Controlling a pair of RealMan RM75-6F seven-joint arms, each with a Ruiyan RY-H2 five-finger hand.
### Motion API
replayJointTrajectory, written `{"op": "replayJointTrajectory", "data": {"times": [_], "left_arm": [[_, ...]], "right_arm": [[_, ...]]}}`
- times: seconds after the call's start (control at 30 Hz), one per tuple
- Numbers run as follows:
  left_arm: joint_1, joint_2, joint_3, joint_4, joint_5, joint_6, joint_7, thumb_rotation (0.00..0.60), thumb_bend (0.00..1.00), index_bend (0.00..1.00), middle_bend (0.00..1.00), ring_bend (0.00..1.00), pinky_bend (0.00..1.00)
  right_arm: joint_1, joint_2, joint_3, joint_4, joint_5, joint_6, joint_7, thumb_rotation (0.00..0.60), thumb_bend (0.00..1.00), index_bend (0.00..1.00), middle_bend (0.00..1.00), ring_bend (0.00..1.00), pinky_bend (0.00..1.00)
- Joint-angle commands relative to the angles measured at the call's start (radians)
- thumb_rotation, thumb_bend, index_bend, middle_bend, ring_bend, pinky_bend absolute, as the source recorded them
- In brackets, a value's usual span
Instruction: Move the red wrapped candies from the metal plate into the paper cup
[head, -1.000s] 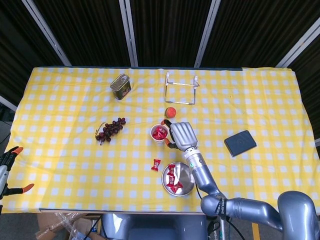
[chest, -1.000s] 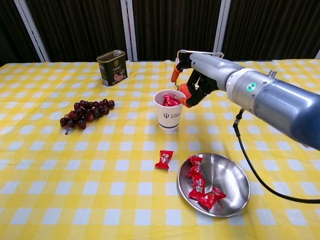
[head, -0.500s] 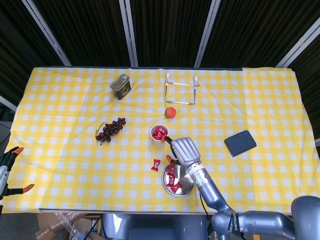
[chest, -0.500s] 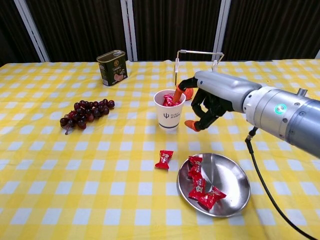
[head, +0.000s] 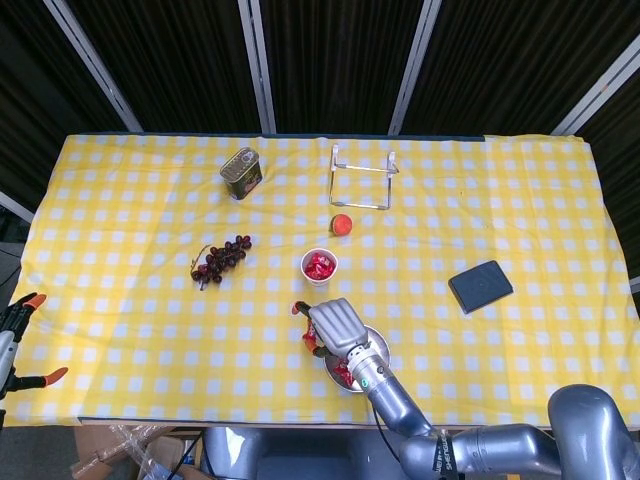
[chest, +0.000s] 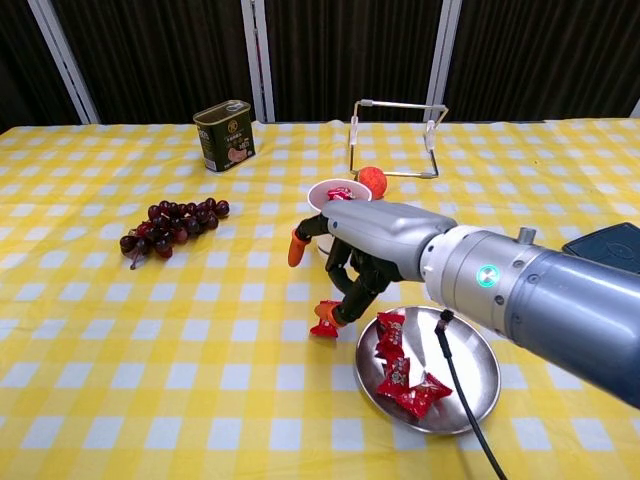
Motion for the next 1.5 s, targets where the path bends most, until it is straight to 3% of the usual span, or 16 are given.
{"op": "replayJointTrajectory", "data": {"times": [0.03,0.6,0.73,0.87,1.5], "left_arm": [[-0.001,0.001,0.0,0.0,-0.001,-0.002,-0.002,0.6,0.05,0.0,0.0,0.0,0.0],[-0.006,0.005,0.0,-0.003,-0.006,-0.015,-0.006,0.6,0.05,0.0,0.0,0.0,0.0],[-0.005,0.005,0.001,-0.004,-0.005,-0.014,-0.005,0.6,0.05,0.0,0.0,0.0,0.0],[-0.005,0.004,0.001,-0.004,-0.005,-0.013,-0.005,0.6,0.05,0.0,0.0,0.0,0.0],[-0.005,0.005,0.002,-0.005,-0.002,-0.012,-0.006,0.6,0.05,0.0,0.0,0.0,0.0]], "right_arm": [[0.018,-0.039,0.008,0.038,0.049,0.008,-0.029,0.6,0.38,0.31,0.8,0.92,1.0],[0.04,-0.112,0.01,0.135,0.119,0.022,-0.067,0.6,0.37,0.31,0.8,0.92,1.0],[0.042,-0.115,0.009,0.141,0.128,0.03,-0.082,0.6,0.37,0.37,0.8,0.92,1.0],[0.042,-0.115,0.007,0.145,0.13,0.043,-0.096,0.6,0.37,0.42,0.8,0.92,1.0],[0.038,-0.102,-0.005,0.1,0.167,0.064,-0.146,0.6,0.37,0.42,0.8,0.92,1.0]]}}
